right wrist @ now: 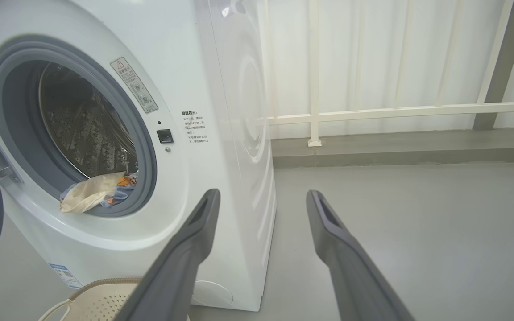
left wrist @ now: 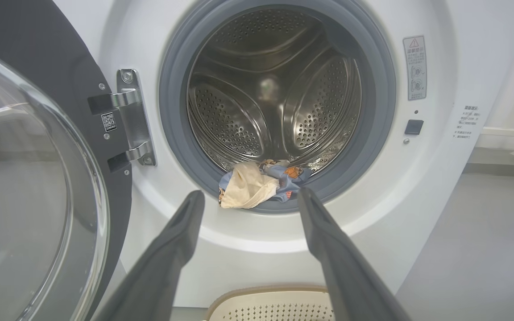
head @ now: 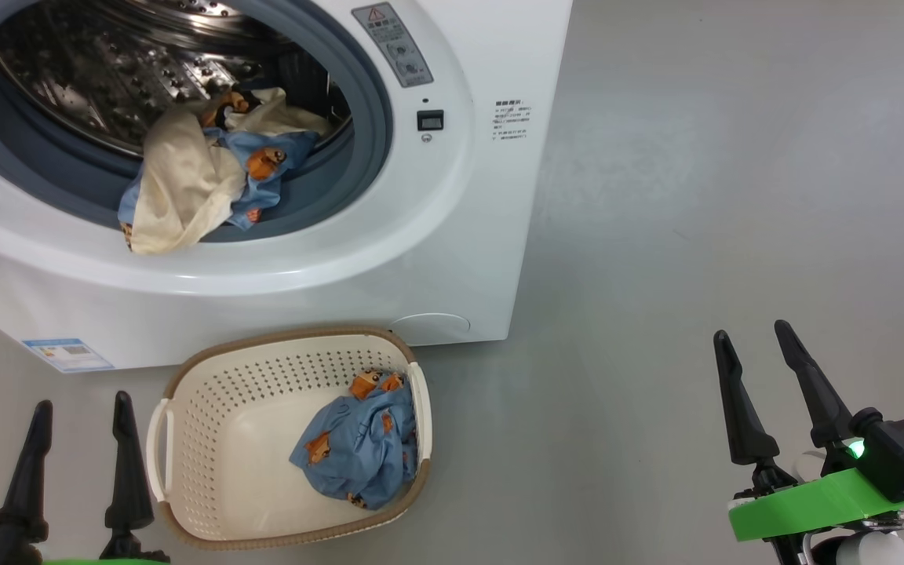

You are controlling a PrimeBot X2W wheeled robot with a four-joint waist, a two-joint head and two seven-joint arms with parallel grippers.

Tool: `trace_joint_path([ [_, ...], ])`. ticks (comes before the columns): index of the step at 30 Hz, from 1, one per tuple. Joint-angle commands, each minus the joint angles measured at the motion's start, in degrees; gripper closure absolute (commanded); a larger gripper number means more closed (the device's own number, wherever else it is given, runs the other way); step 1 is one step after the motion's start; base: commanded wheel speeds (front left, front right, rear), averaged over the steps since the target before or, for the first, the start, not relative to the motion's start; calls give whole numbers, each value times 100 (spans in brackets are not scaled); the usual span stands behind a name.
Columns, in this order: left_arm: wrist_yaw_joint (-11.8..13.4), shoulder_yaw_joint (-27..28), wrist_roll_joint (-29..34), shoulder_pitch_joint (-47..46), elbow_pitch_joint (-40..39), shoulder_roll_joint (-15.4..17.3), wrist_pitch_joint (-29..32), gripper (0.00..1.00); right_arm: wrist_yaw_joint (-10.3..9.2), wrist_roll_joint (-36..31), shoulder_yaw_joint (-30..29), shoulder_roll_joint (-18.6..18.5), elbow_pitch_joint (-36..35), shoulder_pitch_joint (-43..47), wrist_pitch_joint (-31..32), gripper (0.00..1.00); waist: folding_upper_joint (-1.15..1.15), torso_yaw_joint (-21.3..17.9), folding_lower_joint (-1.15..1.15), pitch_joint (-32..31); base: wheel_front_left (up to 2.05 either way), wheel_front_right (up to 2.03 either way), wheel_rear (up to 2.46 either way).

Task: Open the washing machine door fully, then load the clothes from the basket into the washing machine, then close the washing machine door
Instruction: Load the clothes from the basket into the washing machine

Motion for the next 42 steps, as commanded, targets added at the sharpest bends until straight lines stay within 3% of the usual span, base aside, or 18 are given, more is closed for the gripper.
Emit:
trace_joint_path([
  [1, 3, 175, -28, 2, -192, 95, -31, 0, 41, 20, 124, -67, -162, 6, -45, 0, 0, -1, 0, 11, 0, 0, 0],
  [13, 3, 52, -148, -313, -26, 298, -31, 0, 41, -46, 137, 60, -230, -158, -45, 0, 0, 5, 0, 473, 0, 0, 0],
  [25, 3, -329, -394, -1692, 668, 989, -32, 0, 41, -124, 161, 228, -306, -664, -45, 0, 0, -6, 0, 1495, 0, 0, 0],
  [37, 3, -1715, -941, -3982, 2411, 2006, 59, 0, 41, -167, 294, 359, -296, -1096, -45, 0, 0, -104, 0, 2037, 0, 0, 0],
  [42, 3, -2295, -1228, -4657, 2829, 2237, 275, 0, 41, -161, 264, 372, -306, -1121, -45, 0, 0, -117, 0, 2108, 0, 0, 0],
])
